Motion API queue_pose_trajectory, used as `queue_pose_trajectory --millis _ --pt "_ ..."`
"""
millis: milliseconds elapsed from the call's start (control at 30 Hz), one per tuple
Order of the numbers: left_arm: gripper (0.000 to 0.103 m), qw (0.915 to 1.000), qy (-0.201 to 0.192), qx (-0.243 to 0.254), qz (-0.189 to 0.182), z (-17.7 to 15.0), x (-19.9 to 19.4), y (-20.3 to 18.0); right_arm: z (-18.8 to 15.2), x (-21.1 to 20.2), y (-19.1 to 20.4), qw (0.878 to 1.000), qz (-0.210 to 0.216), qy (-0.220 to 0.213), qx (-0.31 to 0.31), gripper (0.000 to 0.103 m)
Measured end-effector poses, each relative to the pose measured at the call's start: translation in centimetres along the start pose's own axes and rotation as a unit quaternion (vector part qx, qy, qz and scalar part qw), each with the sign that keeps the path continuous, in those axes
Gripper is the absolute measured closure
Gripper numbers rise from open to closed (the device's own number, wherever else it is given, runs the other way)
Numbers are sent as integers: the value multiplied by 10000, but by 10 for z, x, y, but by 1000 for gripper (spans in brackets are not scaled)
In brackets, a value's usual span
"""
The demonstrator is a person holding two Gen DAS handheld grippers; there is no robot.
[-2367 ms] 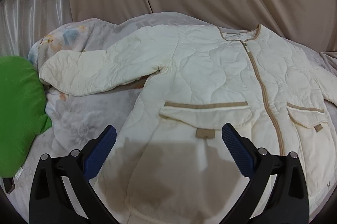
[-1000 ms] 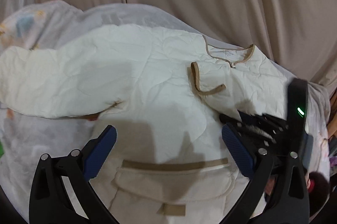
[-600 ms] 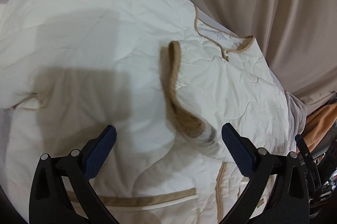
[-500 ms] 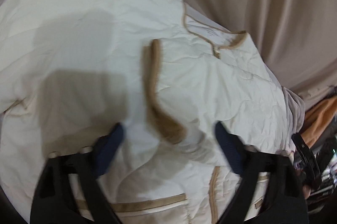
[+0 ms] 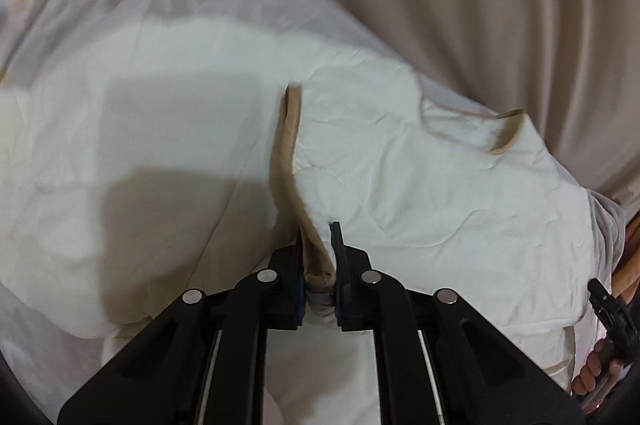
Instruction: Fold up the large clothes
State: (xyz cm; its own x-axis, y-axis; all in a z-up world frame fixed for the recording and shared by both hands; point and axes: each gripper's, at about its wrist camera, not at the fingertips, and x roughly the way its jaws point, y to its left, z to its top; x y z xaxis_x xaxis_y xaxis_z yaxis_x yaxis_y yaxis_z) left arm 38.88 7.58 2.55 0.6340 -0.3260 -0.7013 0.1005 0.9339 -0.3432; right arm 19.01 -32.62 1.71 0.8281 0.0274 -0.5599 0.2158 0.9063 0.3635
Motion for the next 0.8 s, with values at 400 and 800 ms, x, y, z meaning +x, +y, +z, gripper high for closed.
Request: queue_pose_trajectory --millis 400,800 --pt "94 9997 -137 178 -63 -5 11 2 -41 11 48 9745 -1232 421 -1826 39" --pt "93 9975 -30 711 -3 -19 15 -17 -24 32 -10 9890 -1296 518 -483 97"
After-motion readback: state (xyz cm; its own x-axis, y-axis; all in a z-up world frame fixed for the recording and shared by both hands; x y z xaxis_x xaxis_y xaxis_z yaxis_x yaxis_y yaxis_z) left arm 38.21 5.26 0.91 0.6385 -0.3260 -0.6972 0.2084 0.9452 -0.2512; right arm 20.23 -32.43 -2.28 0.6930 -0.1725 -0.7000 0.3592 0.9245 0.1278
